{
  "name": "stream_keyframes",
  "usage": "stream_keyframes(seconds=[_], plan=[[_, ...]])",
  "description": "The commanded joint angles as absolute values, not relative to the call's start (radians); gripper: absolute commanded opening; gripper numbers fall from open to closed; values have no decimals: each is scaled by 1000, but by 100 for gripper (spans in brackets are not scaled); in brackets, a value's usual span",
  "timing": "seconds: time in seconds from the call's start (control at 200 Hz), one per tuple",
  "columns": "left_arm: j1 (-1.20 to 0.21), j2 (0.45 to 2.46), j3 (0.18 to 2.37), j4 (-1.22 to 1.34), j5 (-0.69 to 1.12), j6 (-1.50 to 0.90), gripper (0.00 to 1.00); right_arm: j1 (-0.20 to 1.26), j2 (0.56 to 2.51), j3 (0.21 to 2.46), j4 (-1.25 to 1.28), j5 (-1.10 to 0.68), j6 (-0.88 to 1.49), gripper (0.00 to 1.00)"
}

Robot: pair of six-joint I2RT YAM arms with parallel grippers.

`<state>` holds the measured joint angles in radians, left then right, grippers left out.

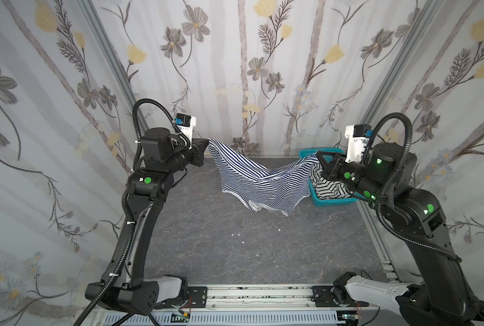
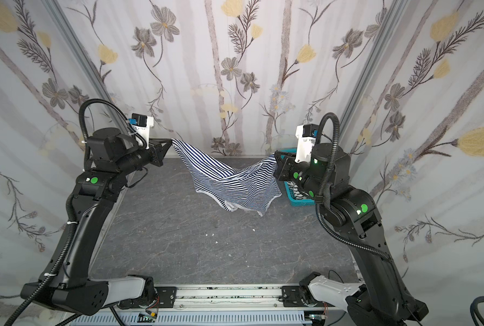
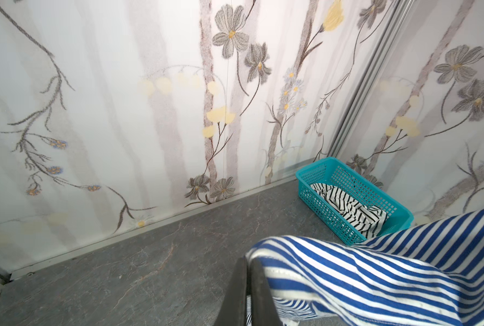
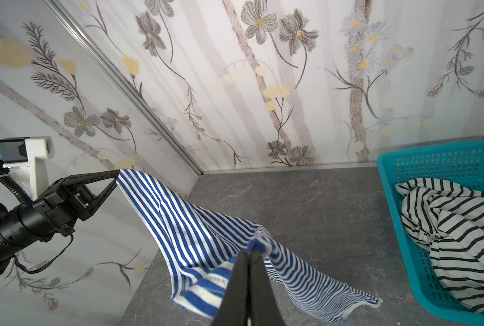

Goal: Fold and stack tank tops
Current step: Smooth out the tank top at the center of the table.

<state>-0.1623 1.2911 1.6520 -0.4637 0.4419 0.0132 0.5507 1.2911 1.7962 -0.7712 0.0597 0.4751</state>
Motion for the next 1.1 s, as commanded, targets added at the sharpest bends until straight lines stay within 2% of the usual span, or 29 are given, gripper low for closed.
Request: stream_keyframes(seconds=[0.0, 0.28, 0.495, 0.7, 0.84, 0.954, 1.099], plan=[[-163, 1290, 1685, -478, 459, -18, 0, 548, 1300, 1827, -794, 75, 448, 0], [-161, 1400, 1830, -466, 398, -4, 0, 473, 1476, 1976, -825, 1, 442, 0], [-153, 1605, 1913, -408, 359, 55, 0, 374, 1767, 2218, -834, -157, 438, 0], [-110, 1882, 2273, -400, 329, 61, 0, 277, 2060, 2526, -810, -338, 501, 0], [-79, 1970, 2467, -403, 340, 3, 0, 226, 2086, 2539, -671, -446, 566, 0], [-64, 1917, 2426, -403, 352, -7, 0, 224, 2050, 2539, -584, -506, 583, 0], [-48, 1807, 2237, -399, 379, 0, 0, 227, 2027, 2494, -615, -529, 571, 0]])
